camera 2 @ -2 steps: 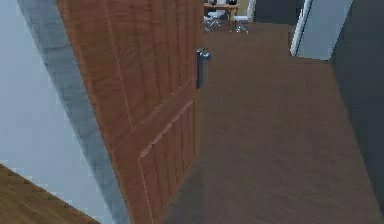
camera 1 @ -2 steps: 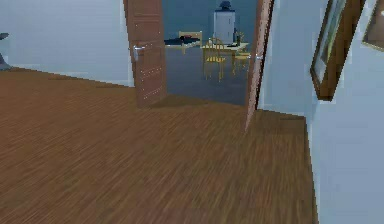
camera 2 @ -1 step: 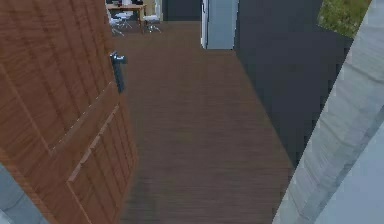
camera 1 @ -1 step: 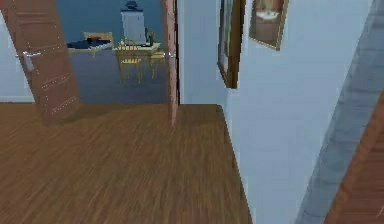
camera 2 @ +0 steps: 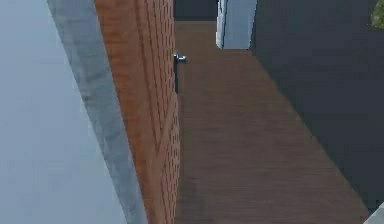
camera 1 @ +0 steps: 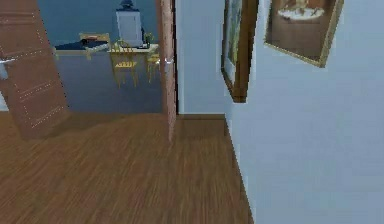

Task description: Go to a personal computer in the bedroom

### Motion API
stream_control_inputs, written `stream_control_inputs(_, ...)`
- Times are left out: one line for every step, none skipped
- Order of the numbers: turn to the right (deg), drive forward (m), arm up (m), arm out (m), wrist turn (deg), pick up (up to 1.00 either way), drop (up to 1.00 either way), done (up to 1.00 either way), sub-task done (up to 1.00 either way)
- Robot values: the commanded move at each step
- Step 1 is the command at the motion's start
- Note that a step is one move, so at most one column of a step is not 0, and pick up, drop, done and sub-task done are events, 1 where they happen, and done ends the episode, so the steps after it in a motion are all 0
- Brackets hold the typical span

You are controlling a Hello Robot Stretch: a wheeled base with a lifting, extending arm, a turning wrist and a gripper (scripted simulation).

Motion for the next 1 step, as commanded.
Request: stream_control_inputs(-24.0, 0.0, 0.0, 0.0, 0.0, 0.0, 0.0, 0.0, 0.0)
